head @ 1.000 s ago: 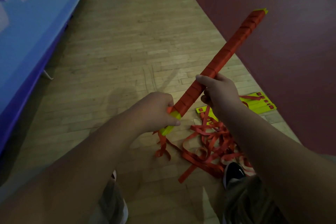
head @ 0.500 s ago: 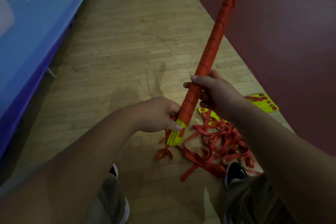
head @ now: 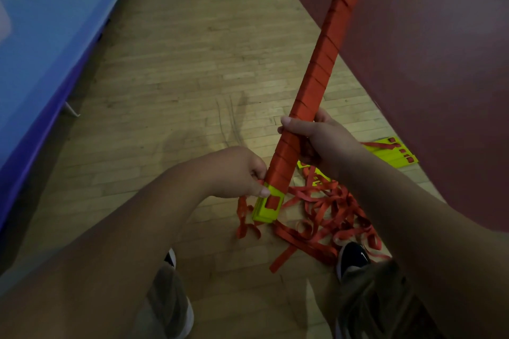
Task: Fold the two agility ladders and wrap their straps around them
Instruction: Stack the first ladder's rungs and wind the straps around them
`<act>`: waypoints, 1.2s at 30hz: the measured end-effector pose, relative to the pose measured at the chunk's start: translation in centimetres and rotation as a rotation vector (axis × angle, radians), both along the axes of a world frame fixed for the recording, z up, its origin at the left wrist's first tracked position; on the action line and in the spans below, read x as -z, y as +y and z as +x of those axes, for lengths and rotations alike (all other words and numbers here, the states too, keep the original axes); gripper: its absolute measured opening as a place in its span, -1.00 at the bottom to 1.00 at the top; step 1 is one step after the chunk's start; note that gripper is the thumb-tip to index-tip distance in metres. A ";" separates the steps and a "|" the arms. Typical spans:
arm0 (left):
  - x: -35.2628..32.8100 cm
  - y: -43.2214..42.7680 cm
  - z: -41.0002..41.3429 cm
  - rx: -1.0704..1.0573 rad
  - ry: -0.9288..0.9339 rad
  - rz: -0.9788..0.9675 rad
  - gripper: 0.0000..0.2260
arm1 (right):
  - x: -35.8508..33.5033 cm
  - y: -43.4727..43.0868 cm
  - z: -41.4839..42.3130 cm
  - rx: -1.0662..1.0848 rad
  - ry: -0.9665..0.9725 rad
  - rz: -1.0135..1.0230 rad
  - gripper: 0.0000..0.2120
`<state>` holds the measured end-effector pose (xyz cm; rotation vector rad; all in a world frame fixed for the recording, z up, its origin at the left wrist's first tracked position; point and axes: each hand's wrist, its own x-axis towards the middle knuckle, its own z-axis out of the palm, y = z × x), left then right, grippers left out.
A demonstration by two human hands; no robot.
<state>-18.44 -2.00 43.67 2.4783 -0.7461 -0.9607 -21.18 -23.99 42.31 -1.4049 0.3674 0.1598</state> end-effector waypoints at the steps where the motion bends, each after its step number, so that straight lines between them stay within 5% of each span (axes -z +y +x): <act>1: 0.0 -0.1 0.0 0.011 -0.007 0.012 -0.87 | 0.0 0.1 0.0 0.012 0.002 -0.002 -0.50; 36: -2.1 -0.1 -1.0 -0.155 -0.081 0.111 -0.75 | 1.2 0.8 0.4 0.099 -0.069 0.003 -0.49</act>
